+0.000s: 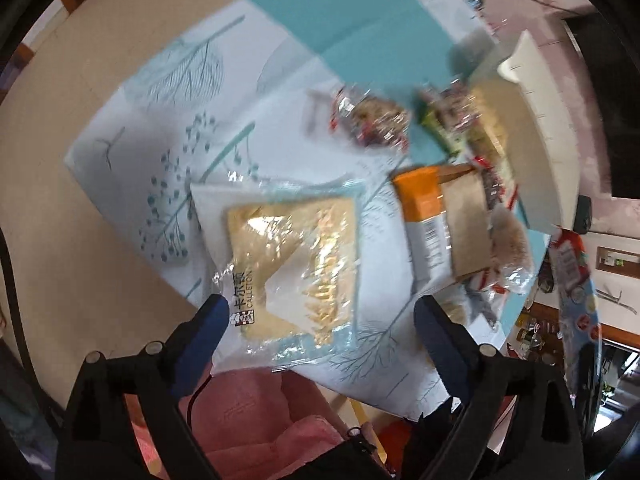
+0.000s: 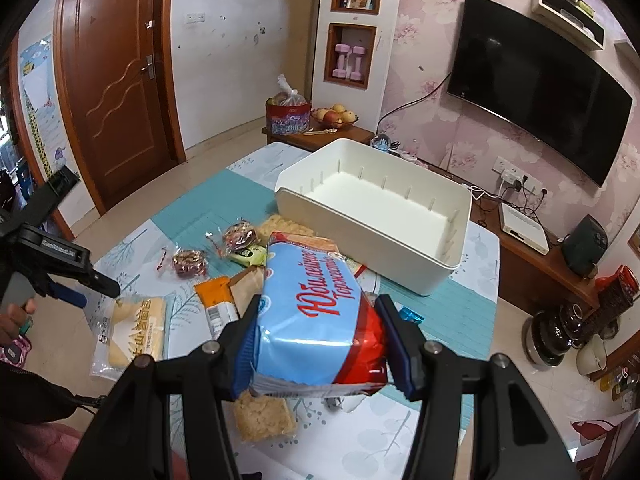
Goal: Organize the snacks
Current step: 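Lift bread bag with left tool while right tool carries biscuit pack toward white bin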
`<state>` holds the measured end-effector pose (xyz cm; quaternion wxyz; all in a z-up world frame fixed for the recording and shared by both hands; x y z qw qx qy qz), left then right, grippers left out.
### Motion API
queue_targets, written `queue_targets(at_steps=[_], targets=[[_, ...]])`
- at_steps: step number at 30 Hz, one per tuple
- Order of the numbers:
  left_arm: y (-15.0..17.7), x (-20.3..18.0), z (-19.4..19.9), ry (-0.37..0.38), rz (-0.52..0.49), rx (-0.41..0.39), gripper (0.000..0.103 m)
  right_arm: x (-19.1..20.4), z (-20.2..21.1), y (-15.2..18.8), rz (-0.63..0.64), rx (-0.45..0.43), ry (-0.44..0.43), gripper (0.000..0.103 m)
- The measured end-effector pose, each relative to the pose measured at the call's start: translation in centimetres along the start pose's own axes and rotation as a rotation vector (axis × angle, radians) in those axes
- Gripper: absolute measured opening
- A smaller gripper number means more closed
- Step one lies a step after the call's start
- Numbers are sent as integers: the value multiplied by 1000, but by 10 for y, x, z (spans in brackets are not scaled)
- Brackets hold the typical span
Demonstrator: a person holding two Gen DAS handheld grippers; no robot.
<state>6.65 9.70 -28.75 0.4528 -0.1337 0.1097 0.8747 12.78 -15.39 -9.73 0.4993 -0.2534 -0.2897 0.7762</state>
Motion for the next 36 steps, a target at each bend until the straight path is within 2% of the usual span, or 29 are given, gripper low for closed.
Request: queue_targets(at_steps=[5, 14, 24, 28, 30, 36], targets=[[1, 3, -22, -57, 10, 34, 98, 0, -2, 4, 4, 13, -5, 55], [-4, -9, -52, -103, -20, 67, 101, -3, -9, 7, -1, 36, 3, 55], [-7, -9, -79, -269, -60, 114, 102, -9, -14, 6, -18, 42, 17, 55], [-8, -12, -85, -286, -72, 123, 102, -12, -15, 5, -29, 47, 29, 55], [-8, -11, -86, -296, -75, 127, 98, -13, -16, 6, -33, 50, 33, 55], [-8, -12, -83, -284, -76, 126, 93, -16, -15, 5, -43, 45, 47, 55]])
Point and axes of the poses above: each gripper's, at about its wrist camera, not at the fingertips, and z roughly against the way its jaws point, x to its left, y to its underside, the point moved 6 cm from there along -z, roughly the way its jaws point, and after that the axes turned 3 degrees about -x, right-handed, at the moved point
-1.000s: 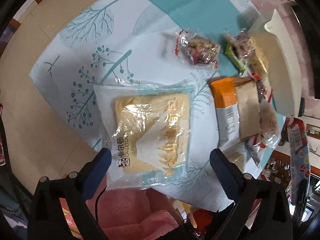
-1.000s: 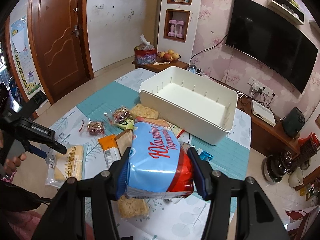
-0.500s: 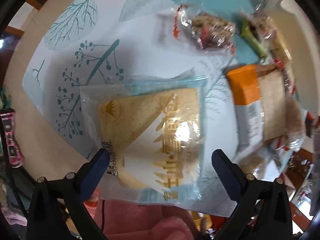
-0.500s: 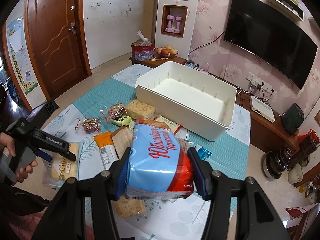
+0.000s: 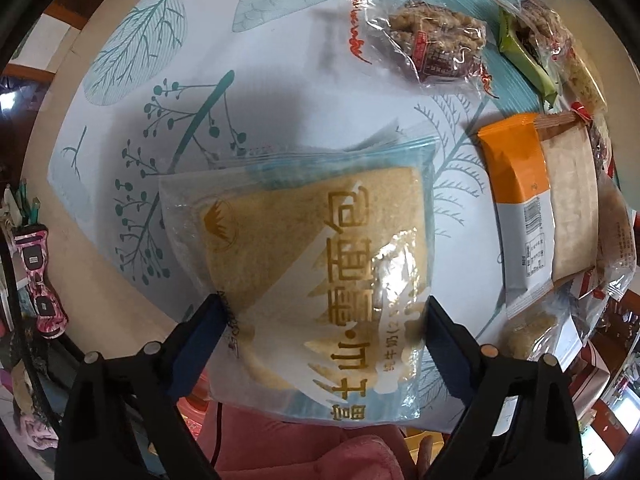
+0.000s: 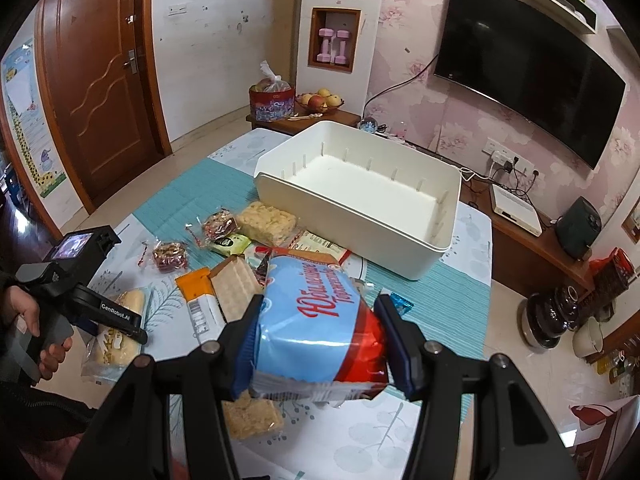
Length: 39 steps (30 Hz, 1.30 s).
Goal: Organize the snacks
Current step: 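Lift bread bag with left tool while right tool carries biscuit pack toward white bin, then drop bread bag into white bin with left tool while right tool releases biscuit pack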
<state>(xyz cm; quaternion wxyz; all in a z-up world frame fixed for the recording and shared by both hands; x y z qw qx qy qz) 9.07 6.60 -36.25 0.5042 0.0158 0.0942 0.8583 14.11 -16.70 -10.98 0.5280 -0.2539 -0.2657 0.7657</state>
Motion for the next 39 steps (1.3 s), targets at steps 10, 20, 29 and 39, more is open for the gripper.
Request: queue_targets(at_steps=[10, 20, 29, 39], targets=[[-2, 20, 27, 9, -36, 44, 74, 3, 7, -9, 11, -37, 10, 54], [-17, 9, 59, 41, -110, 95, 58, 7, 12, -22, 6, -62, 11, 53], [-34, -38, 114, 25, -294, 75, 57, -2, 15, -51, -11, -104, 46, 53], [-76, -117, 202, 4, -589, -48, 57, -25, 12, -86, -33, -160, 101, 53]])
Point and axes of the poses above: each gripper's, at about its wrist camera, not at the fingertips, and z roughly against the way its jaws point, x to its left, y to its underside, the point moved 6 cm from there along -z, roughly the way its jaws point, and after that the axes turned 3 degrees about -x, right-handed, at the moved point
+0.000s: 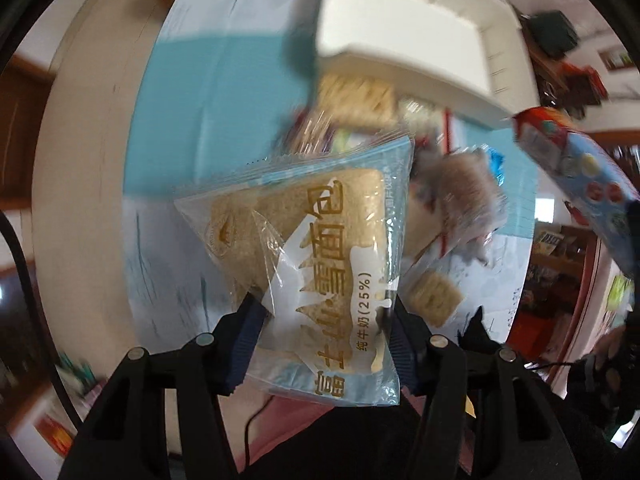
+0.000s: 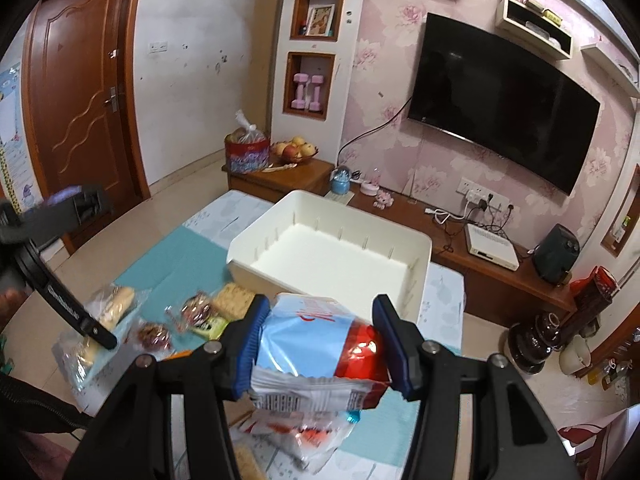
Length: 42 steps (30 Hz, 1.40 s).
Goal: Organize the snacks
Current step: 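Drop bread bag into white bin with left tool while right tool releases biscuit pack, then withdraw both tools from the bin back over the snack pile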
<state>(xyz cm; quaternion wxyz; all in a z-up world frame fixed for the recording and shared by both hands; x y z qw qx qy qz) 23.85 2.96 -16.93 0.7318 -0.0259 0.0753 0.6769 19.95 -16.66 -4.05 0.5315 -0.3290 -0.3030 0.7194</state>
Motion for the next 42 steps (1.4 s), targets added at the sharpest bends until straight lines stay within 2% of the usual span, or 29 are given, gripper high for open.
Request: queue_targets(at_steps=[2, 8, 14, 17, 20, 24, 26, 30, 35, 42], targets=[[-22, -11, 14, -20, -39, -37, 57, -5, -5, -5, -4, -3, 17, 53], [-95, -45, 48, -7, -116, -166, 57, -27, -28, -24, -36, -28, 72, 53], [-155, -76, 69, 80, -184, -271, 57, -48, -53, -39, -82, -55, 121, 54], [-178, -92, 68, 93, -228, -336, 57, -55, -70, -44, -96, -59, 146, 54], [-194, -106, 59, 112, -282, -395, 58, -60, -87, -46, -108, -68, 159, 54], [-214, -116, 34, 141, -321, -422, 58, -68, -106, -49, -126, -87, 177, 54], [-224, -117, 23, 136, -327, -438, 60, -71, -114, -51, -132, -99, 194, 50], [-239, -120, 5, 112, -331, -441, 65, -78, -119, -62, -153, -140, 223, 50], [-247, -119, 7, 130, -317, -496, 79, -84, -125, -65, -169, -117, 254, 50], [-235, -108, 21, 143, -282, -514, 79, -78, -116, -61, -200, -76, 240, 50]])
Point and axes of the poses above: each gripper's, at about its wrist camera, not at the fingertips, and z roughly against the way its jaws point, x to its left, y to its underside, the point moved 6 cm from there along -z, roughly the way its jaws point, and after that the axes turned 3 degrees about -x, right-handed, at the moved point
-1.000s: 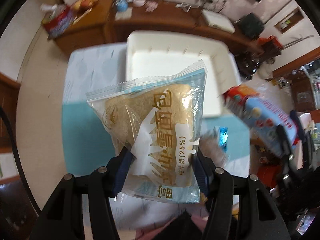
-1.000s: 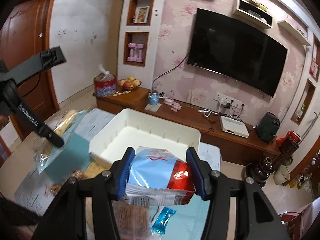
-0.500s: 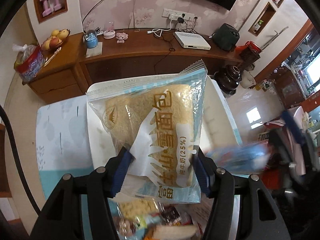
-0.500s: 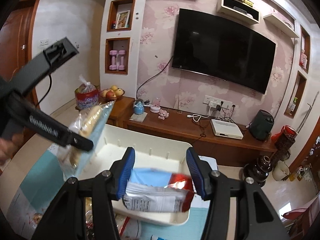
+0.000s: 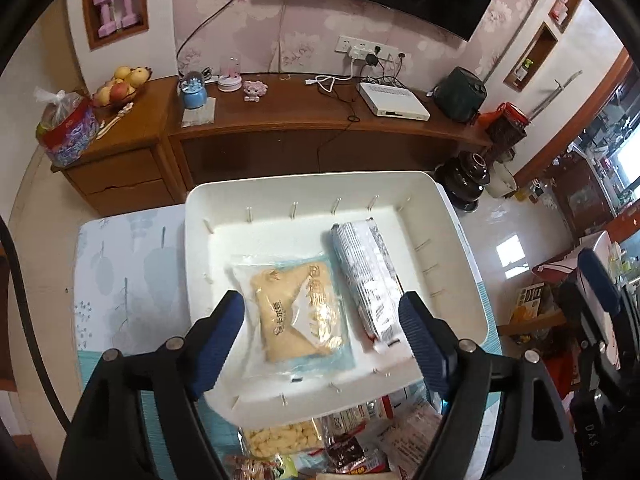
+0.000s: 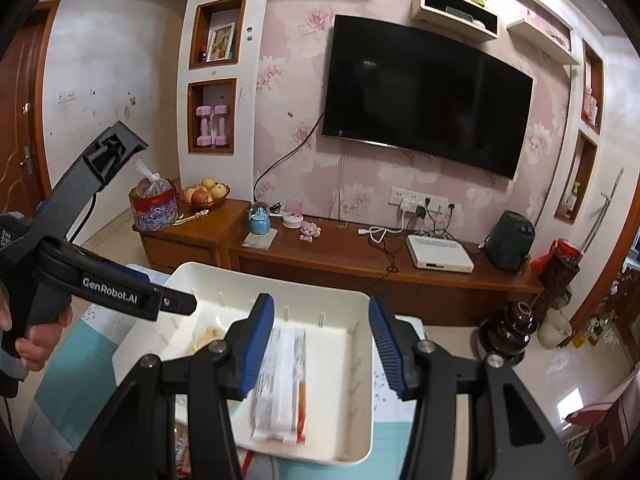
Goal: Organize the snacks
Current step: 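Withdraw both tools from the bin back over the snack pile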
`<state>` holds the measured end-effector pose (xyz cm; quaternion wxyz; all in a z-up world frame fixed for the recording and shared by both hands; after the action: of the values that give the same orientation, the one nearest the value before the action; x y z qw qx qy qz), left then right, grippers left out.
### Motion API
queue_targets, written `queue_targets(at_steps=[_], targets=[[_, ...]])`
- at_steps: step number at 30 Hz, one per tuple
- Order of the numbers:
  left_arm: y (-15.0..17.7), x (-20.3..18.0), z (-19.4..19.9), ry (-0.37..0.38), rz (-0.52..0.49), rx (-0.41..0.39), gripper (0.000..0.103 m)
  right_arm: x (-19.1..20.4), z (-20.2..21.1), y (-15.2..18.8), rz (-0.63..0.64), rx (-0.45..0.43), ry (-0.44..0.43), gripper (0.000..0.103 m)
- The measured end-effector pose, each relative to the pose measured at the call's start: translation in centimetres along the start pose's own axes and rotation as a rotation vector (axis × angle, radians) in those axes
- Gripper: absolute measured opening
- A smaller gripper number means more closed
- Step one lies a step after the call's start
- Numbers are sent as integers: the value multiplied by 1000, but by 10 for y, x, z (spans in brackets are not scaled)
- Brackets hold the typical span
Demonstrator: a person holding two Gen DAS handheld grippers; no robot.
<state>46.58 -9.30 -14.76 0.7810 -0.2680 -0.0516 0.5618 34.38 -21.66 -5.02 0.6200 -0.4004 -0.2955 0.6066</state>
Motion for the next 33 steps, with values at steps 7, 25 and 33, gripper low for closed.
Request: queue_targets(at_steps=[7, 25, 33], targets=[[30, -6, 46, -41, -20, -57, 79, 0, 32, 7, -52, 15, -17, 50], [157, -31, 165, -99, -24, -118, 79, -14, 166, 51, -140, 9, -87, 50], [203, -34, 176, -129, -129, -48, 79, 2, 195, 87, -133, 69, -157, 51]])
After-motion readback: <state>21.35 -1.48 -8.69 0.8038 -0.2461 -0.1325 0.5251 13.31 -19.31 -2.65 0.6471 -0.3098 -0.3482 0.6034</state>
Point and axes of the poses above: each gripper's, at about its wrist camera, not at the fingertips, and z roughly against the way its jaws point, x to its left, y to its underside, the point moved 6 cm from there along -z, roughly the way its jaws point, and after that the axes turned 3 degrees about -x, right-handed, at the moved point
